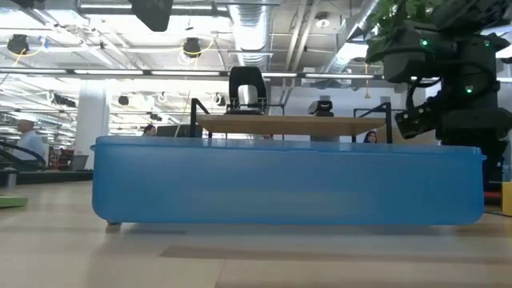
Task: Pack school essentials
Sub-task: Put the black scissors into the blue supply box
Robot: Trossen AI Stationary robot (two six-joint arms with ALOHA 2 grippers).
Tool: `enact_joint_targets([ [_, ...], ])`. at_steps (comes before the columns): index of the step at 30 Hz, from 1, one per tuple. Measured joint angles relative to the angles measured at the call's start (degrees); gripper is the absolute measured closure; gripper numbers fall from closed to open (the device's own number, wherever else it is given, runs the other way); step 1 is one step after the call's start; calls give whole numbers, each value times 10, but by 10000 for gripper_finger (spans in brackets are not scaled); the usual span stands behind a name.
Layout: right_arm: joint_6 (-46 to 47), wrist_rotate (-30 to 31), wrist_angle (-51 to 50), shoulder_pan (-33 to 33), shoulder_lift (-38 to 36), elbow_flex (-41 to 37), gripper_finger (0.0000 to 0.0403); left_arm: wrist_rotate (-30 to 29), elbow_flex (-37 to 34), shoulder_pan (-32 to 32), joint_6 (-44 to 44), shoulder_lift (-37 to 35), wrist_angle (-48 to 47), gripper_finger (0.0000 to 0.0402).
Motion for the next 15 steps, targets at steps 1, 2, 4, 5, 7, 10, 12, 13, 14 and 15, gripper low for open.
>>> enact_joint_targets([
  [1,-1,0,-2,0,1,-1,166,0,0,0,0,0,0,299],
  [2,-2,0,-3,0,2,1,166,0,0,0,0,0,0,299],
  [4,-3,-1,-4,-2,2,3,166,0,0,0,0,0,-1,299],
  [5,-3,-1,-5,-2,-1,5,166,0,0,0,0,0,-1,299],
  [7,-3,-1,-7,-3,-9,8,166,-1,0,0,0,0,-4,299],
  [10,-5,-4,-8,-3,-13,10,166,-2,0,0,0,0,-3,299],
  [12,-5,-4,-9,-3,-12,11,169,-2,0,0,0,0,-3,299],
  [13,-5,-4,-8,-2,-9,11,171,-2,0,0,0,0,-3,299],
  [14,-6,-4,-6,-3,-6,12,174,-2,0,0,0,0,-3,299],
  [15,-6,-4,-6,-3,-3,12,177,-2,0,0,0,0,-3,299],
])
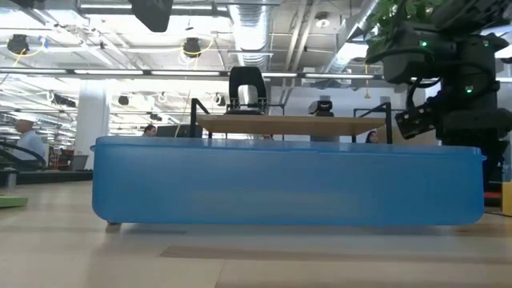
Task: Pack school essentials
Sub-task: Put the black scissors into the blue supply box
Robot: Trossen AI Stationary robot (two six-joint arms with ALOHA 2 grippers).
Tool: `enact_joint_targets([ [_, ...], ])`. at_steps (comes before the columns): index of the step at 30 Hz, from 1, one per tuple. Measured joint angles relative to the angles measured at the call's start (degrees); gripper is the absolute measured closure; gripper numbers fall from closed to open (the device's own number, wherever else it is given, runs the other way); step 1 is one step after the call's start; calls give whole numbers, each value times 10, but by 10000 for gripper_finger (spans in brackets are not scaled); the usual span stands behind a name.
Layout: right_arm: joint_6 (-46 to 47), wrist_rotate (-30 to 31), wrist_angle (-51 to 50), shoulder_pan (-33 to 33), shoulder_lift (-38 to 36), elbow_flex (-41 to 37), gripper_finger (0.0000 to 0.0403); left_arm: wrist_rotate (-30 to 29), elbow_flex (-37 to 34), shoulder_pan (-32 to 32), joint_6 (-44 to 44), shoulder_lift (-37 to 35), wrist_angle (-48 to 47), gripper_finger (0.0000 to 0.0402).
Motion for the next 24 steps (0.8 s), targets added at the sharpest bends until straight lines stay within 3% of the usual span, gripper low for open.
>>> enact_joint_targets([
  [7,-4,0,-14,0,-3,4,195,0,0,0,0,0,0,299],
  [24,-33,28,-104,0,-13,70,173,0,0,0,0,0,0,299],
])
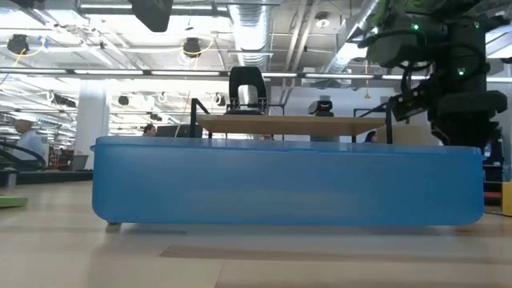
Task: Pack school essentials
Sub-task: Put the black scissors into the blue supply box
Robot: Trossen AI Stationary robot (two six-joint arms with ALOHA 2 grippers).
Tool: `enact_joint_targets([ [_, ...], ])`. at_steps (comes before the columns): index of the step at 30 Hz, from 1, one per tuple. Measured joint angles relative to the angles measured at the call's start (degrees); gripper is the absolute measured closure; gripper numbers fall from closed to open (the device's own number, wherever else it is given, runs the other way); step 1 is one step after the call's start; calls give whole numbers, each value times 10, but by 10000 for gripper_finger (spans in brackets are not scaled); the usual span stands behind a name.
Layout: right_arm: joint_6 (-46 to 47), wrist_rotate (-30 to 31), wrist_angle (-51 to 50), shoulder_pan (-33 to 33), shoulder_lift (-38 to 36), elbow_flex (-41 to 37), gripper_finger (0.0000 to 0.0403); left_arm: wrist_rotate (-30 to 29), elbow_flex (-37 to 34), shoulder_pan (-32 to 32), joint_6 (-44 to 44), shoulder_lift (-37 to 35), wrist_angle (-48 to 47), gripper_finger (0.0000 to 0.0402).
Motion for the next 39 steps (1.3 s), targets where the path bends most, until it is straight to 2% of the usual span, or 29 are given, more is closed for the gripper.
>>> enact_joint_targets([
  [11,-19,17,-11,0,0,43,172,-1,0,0,0,0,0,299],
  [21,-42,16,72,1,0,44,172,0,0,0,2,0,4,299],
  [26,-64,14,73,1,10,43,159,3,0,0,-4,0,6,299],
  [33,-66,10,72,0,56,25,133,4,1,0,-4,0,8,299],
  [39,-66,-4,87,0,102,24,127,5,1,0,-4,0,11,299],
])
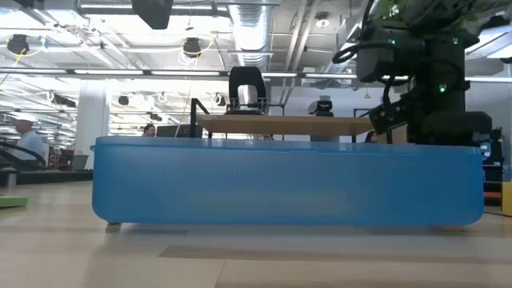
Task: Pack school essentials
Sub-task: Put the black scissors into the blue supply box
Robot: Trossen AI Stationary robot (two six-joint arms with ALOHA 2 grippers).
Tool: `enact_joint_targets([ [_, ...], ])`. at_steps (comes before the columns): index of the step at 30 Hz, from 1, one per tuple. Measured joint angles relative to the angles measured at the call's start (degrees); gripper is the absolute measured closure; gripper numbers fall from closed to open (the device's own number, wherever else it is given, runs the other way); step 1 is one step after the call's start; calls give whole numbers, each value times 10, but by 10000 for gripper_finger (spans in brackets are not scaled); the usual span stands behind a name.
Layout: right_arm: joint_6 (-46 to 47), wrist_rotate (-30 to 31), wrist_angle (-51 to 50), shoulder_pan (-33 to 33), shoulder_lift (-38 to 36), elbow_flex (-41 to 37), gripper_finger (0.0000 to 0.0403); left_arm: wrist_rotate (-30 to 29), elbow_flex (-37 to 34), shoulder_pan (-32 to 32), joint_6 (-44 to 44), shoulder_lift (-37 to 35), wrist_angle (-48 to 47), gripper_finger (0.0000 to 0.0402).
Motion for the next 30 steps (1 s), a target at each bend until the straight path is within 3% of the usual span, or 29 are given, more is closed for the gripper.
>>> enact_joint_targets([
  [10,-12,-19,7,-21,35,3,137,0,0,0,-1,0,-3,299],
  [21,-14,-9,0,-43,-8,-2,308,1,0,0,-2,0,-3,299],
  [30,-14,-7,-7,-45,-58,-1,373,0,0,0,-4,0,-2,299],
])
